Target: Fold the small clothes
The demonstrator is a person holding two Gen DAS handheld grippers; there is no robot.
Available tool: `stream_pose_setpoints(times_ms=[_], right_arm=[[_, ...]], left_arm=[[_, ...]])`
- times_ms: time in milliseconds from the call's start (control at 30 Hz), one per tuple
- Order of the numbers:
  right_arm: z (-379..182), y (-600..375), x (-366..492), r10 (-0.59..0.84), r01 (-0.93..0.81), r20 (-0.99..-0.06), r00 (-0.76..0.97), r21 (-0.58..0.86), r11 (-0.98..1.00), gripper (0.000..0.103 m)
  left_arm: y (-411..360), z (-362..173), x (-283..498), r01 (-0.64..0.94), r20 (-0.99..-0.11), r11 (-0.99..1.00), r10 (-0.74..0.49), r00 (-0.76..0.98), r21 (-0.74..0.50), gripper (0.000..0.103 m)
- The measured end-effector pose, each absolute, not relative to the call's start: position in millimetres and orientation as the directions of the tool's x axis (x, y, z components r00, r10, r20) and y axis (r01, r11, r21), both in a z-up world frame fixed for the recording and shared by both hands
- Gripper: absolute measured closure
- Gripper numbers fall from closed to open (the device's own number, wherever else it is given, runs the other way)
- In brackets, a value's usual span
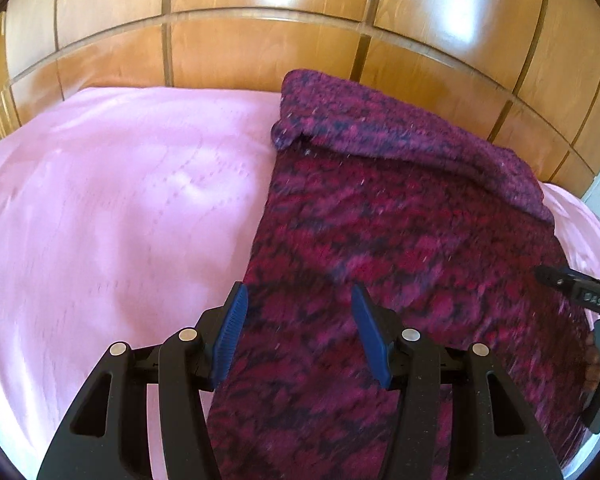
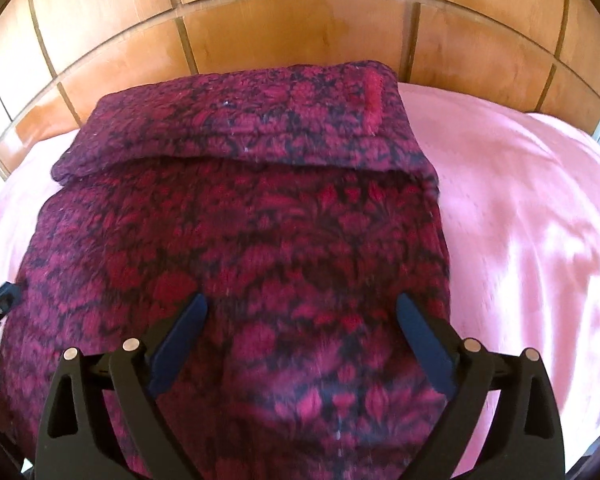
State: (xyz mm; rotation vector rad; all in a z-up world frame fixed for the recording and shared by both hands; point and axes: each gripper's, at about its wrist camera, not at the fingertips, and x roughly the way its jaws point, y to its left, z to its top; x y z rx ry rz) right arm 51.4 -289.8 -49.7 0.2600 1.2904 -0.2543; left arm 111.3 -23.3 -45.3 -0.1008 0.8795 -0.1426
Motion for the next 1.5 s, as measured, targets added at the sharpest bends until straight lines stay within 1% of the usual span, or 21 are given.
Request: stream_pose_setpoints(times_ms=[133, 233, 333, 400, 467, 700, 733, 767, 800, 833, 900, 933, 967, 1000, 1033, 1067, 1133, 1200, 1300, 1500], right_arm=[[-34, -292, 26, -0.022, 0.326, -0.957, 0.289, 0.077, 0.942, 0.009], [-22, -298, 6, 0.0, 0.339, -0.949, 0.315, 0.113, 0.934, 0.013], [-11, -302, -12, 0.011, 0.363, -0.943, 0.333, 0.139, 0.921, 0.016], [-5, -307, -21, 0.023, 0.379, -0.941, 0.336, 0.158, 0.912, 0.021], [-3, -309, -31, 0.053, 0.39, -0.944, 0.325, 0.185, 0.902, 0.033], [4, -307, -70, 0.077, 0.389, -0.957, 0.28, 0.187, 0.902, 0.042], [4, -306, -76, 0.098, 0.395, -0.956, 0.276, 0.206, 0.895, 0.052], [3, -304, -81, 0.126, 0.398, -0.955, 0.269, 0.23, 0.888, 0.057], [3, -302, -85, 0.134, 0.397, -0.956, 0.261, 0.233, 0.888, 0.058], [3, -299, -89, 0.14, 0.391, -0.957, 0.254, 0.234, 0.89, 0.06], [3, -295, -94, 0.163, 0.39, -0.957, 0.24, 0.249, 0.886, 0.063], [2, -293, -96, 0.181, 0.384, -0.957, 0.227, 0.259, 0.886, 0.065], [2, -291, -97, 0.187, 0.377, -0.958, 0.219, 0.259, 0.889, 0.069], [3, -290, -98, 0.193, 0.369, -0.958, 0.213, 0.261, 0.892, 0.072], [5, -291, -98, 0.212, 0.367, -0.954, 0.21, 0.278, 0.888, 0.08], [9, -292, -97, 0.239, 0.369, -0.946, 0.218, 0.306, 0.877, 0.083], [21, -296, -93, 0.285, 0.369, -0.921, 0.264, 0.37, 0.852, 0.085], [36, -303, -83, 0.341, 0.365, -0.874, 0.346, 0.46, 0.809, 0.086], [44, -314, -64, 0.375, 0.358, -0.821, 0.43, 0.536, 0.764, 0.086], [18, -344, -11, 0.331, 0.415, -0.818, 0.47, 0.536, 0.735, 0.087]], left_arm=[[-13, -49, 96, 0.101, -0.763, 0.982, -0.189, 0.619, -0.161, 0.05], [-1, -55, 85, 0.106, -0.779, 0.972, -0.23, 0.583, -0.208, 0.05], [11, -58, 69, 0.113, -0.776, 0.962, -0.267, 0.572, -0.249, 0.05], [14, -57, 60, 0.131, -0.775, 0.959, -0.281, 0.566, -0.252, 0.05], [16, -57, 52, 0.15, -0.777, 0.953, -0.301, 0.553, -0.263, 0.05], [24, -53, 20, 0.224, -0.785, 0.93, -0.366, 0.5, -0.291, 0.05], [24, -53, 18, 0.232, -0.786, 0.926, -0.376, 0.491, -0.298, 0.05], [24, -53, 16, 0.242, -0.786, 0.921, -0.386, 0.482, -0.304, 0.053], [24, -53, 12, 0.26, -0.79, 0.917, -0.395, 0.47, -0.304, 0.06], [23, -53, 10, 0.27, -0.792, 0.915, -0.396, 0.464, -0.3, 0.062], [23, -53, 7, 0.295, -0.795, 0.909, -0.405, 0.453, -0.295, 0.074], [24, -52, 6, 0.304, -0.794, 0.905, -0.412, 0.447, -0.298, 0.077], [25, -51, 6, 0.309, -0.793, 0.903, -0.415, 0.446, -0.299, 0.082], [27, -48, 5, 0.312, -0.789, 0.898, -0.426, 0.443, -0.309, 0.086], [30, -45, 7, 0.312, -0.78, 0.89, -0.445, 0.44, -0.331, 0.086], [33, -40, 8, 0.311, -0.766, 0.879, -0.471, 0.438, -0.362, 0.087], [42, -25, 13, 0.31, -0.714, 0.839, -0.543, 0.442, -0.447, 0.088], [48, -8, 21, 0.318, -0.646, 0.79, -0.612, 0.457, -0.524, 0.088], [47, 5, 46, 0.317, -0.588, 0.75, -0.656, 0.473, -0.581, 0.089], [30, -6, 124, 0.24, -0.587, 0.745, -0.648, 0.486, -0.623, 0.09]])
